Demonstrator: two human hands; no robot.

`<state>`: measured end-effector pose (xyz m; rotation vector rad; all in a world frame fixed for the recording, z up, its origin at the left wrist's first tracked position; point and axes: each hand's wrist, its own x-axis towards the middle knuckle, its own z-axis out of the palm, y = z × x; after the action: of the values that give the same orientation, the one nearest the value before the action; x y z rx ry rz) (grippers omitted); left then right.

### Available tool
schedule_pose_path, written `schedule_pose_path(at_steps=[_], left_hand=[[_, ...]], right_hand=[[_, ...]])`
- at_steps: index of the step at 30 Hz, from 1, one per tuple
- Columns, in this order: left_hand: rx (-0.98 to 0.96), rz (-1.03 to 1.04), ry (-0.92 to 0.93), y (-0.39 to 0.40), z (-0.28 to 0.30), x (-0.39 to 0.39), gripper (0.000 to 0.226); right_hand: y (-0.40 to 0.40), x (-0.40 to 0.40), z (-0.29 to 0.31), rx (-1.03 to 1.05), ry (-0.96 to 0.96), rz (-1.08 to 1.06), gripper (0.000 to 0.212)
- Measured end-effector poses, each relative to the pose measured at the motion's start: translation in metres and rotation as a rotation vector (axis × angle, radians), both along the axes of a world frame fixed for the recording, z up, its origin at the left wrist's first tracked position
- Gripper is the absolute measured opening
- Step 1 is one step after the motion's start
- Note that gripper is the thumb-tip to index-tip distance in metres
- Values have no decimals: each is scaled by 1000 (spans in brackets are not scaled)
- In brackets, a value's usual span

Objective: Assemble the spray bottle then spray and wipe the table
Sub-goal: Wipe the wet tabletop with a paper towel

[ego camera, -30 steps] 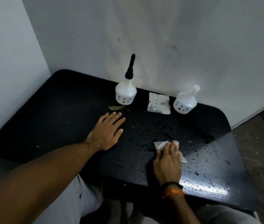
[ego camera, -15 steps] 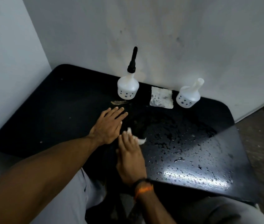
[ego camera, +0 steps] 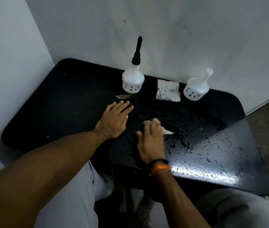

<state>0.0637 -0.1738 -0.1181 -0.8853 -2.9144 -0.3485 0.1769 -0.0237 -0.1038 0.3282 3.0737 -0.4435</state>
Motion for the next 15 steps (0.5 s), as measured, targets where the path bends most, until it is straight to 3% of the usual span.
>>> schedule_pose_path(at_steps=[3, 6, 10, 15], left_hand=[[-11, -11, 14, -2, -1, -1, 50], [11, -6, 17, -2, -2, -1, 50], [26, -2, 22, 0, -3, 0, 50], [35, -8, 19, -1, -4, -2, 50]], right_hand=[[-48, 25, -6, -45, 50, 232, 58], [-61, 77, -11, -52, 92, 309, 54], [-1, 108, -10, 34, 78, 36, 55], [65, 44, -3, 70, -132, -329, 68]])
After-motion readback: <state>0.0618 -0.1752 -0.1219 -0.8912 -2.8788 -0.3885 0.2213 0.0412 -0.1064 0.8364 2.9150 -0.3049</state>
